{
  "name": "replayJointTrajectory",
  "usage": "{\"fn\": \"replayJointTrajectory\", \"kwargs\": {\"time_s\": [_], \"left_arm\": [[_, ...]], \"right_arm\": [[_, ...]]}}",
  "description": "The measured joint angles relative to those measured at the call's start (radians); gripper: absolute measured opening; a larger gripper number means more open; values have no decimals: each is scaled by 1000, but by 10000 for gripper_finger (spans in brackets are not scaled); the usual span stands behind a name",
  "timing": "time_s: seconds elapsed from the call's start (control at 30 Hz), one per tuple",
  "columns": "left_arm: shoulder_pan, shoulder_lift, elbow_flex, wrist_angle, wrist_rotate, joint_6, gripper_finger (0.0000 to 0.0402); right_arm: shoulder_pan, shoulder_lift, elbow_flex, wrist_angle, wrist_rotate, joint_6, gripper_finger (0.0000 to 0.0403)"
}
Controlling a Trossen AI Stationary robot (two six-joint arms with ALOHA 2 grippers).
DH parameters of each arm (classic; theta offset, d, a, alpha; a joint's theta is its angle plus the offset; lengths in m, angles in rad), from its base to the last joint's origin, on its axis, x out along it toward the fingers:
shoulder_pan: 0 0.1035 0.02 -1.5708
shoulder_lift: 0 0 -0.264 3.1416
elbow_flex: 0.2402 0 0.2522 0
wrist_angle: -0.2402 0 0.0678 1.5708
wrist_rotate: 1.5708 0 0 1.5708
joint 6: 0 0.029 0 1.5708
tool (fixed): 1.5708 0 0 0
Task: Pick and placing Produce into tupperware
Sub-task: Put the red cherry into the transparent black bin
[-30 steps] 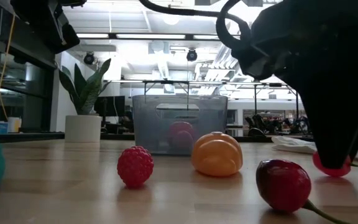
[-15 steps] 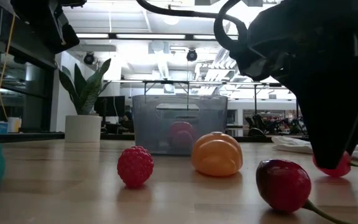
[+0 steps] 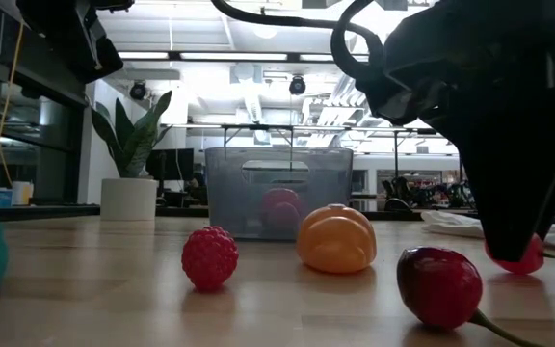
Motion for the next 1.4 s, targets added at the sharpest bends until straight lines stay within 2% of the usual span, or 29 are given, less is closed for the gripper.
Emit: {"fn": "replayJointTrajectory", "kwargs": {"time_s": [0.27, 0.4, 1.0, 1.2, 1.4], "left_arm": [[0, 0, 0, 0, 0, 0, 3], [0, 0, 0, 0, 0, 0, 3], [0, 0, 0, 0, 0, 0, 3], [0, 0, 0, 0, 0, 0, 3], [0, 0, 0, 0, 0, 0, 3]], "right_arm": [[0, 0, 0, 8, 0, 0, 125], [0, 0, 0, 10, 0, 0, 111], [0, 0, 5, 2, -13, -12, 108], [-3, 1, 73, -89, -5, -53, 108], [-7, 1, 173, -185, 52, -75, 108]]}}
